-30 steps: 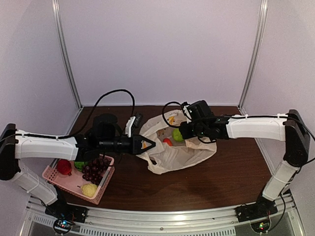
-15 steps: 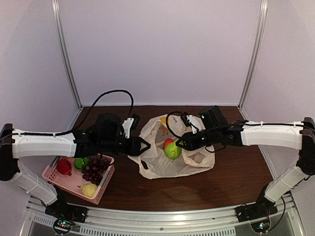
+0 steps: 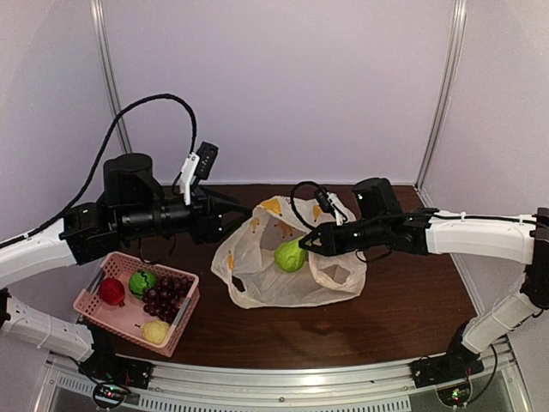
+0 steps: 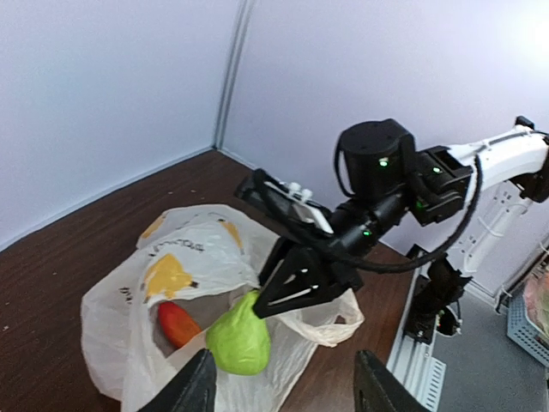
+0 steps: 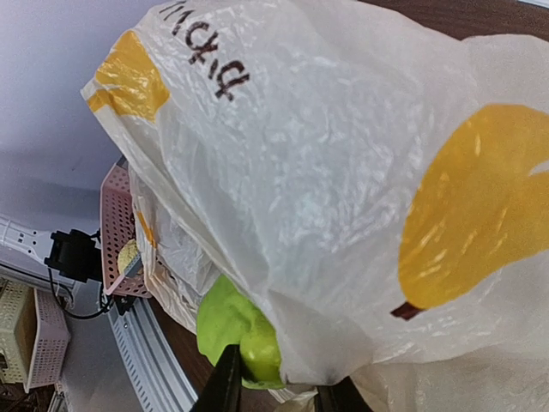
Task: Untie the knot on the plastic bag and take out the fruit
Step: Pick up the fake fruit from the takeout bag.
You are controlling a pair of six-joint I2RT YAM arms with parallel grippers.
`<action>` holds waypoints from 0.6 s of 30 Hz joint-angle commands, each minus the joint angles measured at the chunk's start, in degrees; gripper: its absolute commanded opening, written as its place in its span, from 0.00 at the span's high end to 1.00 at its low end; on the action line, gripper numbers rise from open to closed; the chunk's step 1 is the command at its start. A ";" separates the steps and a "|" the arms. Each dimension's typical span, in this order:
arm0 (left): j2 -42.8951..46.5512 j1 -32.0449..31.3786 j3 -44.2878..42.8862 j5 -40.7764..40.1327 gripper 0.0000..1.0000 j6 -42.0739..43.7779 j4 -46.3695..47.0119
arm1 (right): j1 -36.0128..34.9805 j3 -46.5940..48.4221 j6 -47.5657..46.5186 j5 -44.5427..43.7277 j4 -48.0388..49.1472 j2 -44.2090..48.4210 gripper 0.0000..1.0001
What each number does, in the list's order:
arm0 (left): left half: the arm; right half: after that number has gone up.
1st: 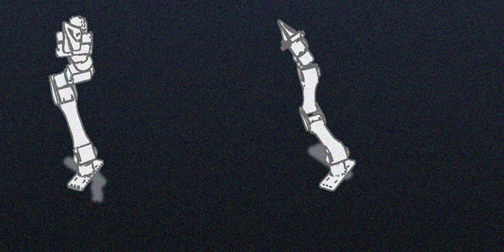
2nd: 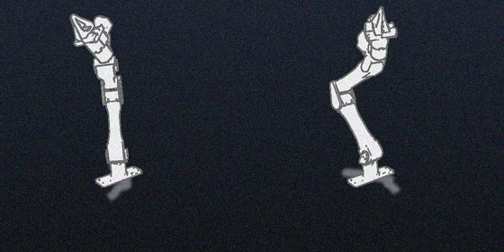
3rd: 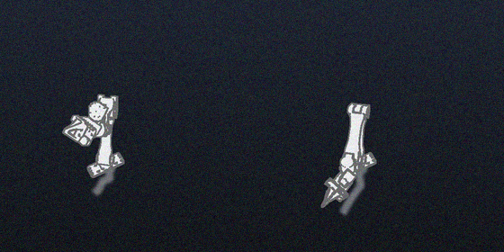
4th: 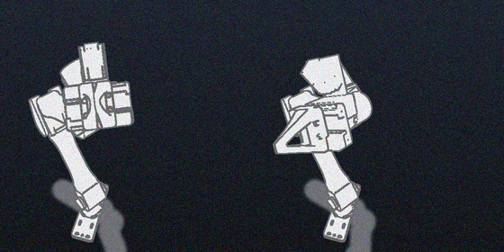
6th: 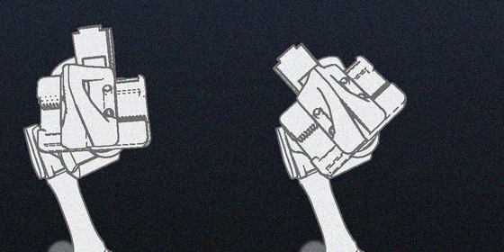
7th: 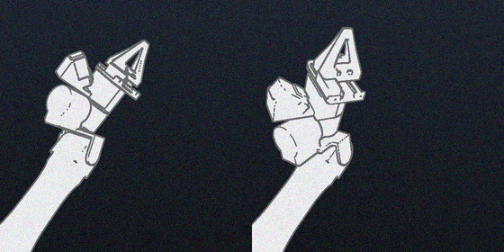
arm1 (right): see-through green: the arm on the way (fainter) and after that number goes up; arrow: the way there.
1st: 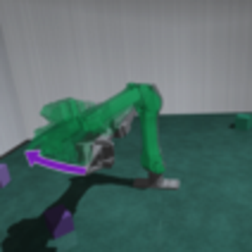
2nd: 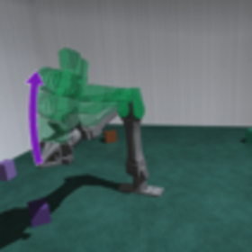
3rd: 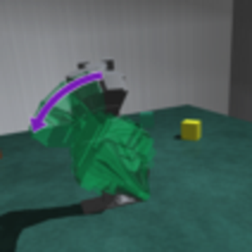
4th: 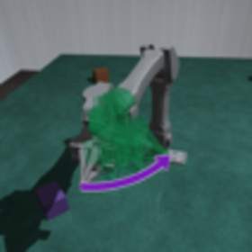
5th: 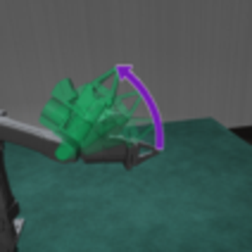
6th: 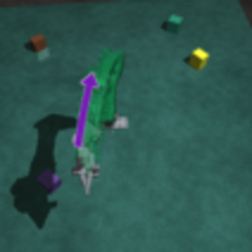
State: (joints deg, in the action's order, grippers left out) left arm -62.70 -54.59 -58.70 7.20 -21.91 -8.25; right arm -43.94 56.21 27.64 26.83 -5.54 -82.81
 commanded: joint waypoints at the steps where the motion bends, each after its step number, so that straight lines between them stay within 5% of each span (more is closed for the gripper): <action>1: -6.00 -2.67 0.76 10.95 0.46 1.24 4.98 | 0.35 0.48 1.79 1.13 1.44 1.63 0.87; 18: -22.53 -3.07 -2.36 0.26 0.23 1.72 5.19 | 0.36 0.41 2.57 2.22 1.31 2.92 0.86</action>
State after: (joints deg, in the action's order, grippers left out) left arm -83.40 -58.06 -58.85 10.24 -21.28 -5.63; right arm -43.94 56.21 30.02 28.42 -5.28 -81.43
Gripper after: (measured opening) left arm 0.765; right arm 0.227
